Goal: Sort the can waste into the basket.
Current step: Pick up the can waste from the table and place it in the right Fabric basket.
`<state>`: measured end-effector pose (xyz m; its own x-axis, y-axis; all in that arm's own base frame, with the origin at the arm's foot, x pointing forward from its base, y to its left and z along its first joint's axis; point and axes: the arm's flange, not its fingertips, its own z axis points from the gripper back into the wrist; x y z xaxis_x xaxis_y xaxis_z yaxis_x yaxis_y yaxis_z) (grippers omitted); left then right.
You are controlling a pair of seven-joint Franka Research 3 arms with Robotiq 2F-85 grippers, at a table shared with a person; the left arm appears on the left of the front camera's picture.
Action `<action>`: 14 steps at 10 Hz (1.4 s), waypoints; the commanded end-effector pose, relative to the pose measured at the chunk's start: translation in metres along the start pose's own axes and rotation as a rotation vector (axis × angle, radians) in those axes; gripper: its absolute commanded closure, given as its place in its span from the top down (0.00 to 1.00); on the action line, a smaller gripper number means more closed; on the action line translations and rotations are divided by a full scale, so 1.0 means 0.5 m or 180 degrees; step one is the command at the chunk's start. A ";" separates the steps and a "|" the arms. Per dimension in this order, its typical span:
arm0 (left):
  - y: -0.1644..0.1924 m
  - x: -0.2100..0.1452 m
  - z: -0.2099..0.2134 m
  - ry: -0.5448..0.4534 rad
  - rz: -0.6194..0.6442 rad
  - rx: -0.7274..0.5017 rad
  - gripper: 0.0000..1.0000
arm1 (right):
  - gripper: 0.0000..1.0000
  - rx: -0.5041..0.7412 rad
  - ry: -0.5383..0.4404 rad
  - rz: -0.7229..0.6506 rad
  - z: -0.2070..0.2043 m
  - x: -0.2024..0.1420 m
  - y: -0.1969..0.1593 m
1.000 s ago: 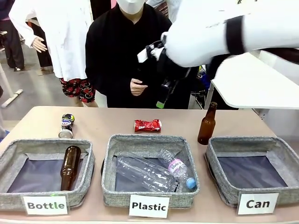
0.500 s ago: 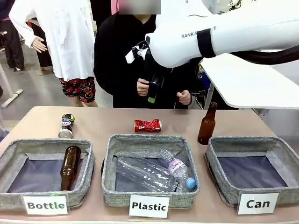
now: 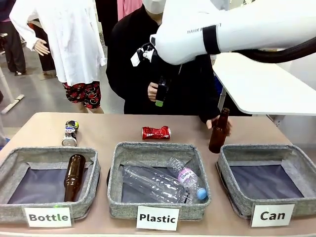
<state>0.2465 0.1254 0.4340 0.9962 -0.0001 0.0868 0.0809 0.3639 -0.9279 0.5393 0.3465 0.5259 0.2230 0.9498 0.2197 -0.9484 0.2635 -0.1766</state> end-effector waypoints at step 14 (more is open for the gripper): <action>-0.002 -0.008 0.001 0.0025 0.0037 0.0021 1.00 | 1.00 0.1205 -0.1537 -0.3395 0.121 -0.674 0.086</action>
<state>0.2455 0.1249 0.4350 0.9959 0.0004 0.0905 0.0841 0.3646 -0.9274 0.3944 0.0157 0.4969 0.8809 0.1774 0.4388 -0.4194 0.7222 0.5501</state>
